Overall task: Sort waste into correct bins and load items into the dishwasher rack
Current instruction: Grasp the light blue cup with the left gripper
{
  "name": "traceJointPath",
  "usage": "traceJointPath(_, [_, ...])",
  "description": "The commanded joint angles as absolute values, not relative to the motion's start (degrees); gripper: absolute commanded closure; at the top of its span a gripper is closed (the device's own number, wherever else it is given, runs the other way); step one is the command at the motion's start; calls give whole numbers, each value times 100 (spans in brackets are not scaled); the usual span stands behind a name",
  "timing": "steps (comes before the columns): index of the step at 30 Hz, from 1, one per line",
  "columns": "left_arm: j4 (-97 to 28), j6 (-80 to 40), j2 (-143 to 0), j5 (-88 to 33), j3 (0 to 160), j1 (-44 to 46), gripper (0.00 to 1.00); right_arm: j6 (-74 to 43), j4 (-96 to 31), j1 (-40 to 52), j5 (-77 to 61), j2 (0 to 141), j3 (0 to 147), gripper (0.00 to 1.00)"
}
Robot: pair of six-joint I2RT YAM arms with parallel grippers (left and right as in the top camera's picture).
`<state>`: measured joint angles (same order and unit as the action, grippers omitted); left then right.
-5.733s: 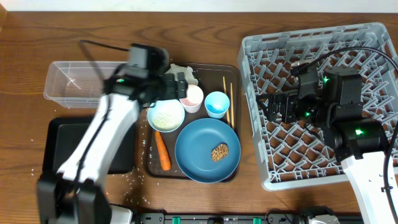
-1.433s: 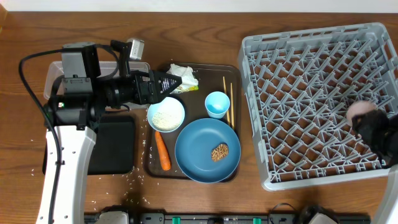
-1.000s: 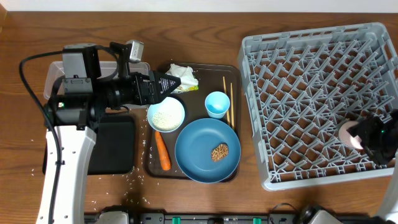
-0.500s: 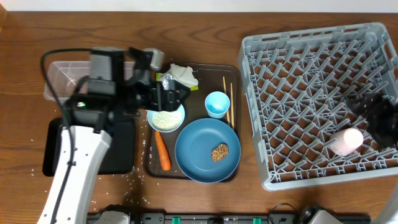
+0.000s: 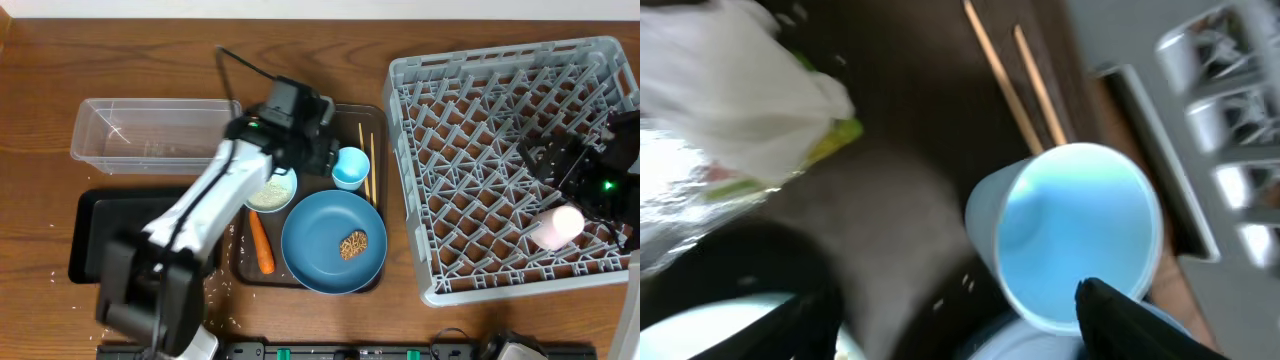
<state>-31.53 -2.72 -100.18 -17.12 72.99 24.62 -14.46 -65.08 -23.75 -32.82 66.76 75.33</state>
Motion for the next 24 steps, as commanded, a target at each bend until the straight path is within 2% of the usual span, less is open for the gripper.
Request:
traceJointPath(1, [-3041,-222,-10219,-1343,7249,2659,25,-1365,-6556,-2272,-3079,6674,7607,14])
traceJointPath(3, [-3020,-222,-10383,-967,7249,2775,29,-1365,-6558,-2274,-3061,6676,7607,14])
traceJointPath(7, [-2915,-246,-10718,-764,7249,2923,44,-1365,-6560,-2274,-3020,6676,7607,14])
traceJointPath(10, [-2860,-464,-10803,-764,7249,2956,71,-1365,-6556,-2274,-3020,6676,7607,13])
traceJointPath(11, [-2847,-523,-10798,-764,7253,2956,77,-1365,-6558,-2274,-3020,6676,7607,13])
traceJointPath(14, [-2838,-587,-10707,-764,7321,2950,81,-1365,-6558,-2274,-3020,6676,7607,13])
traceJointPath(16, [-2882,-611,-10562,-764,7371,2950,92,-1365,-6558,-2274,-3020,6676,7607,13])
traceJointPath(17, [-2906,-633,-10468,-764,7393,2950,94,-1365,-6560,-2274,-3020,6676,7607,13])
traceJointPath(24, [-3081,-792,-9244,-768,7419,2805,94,-1225,-6556,-2211,-3024,6676,7605,12])
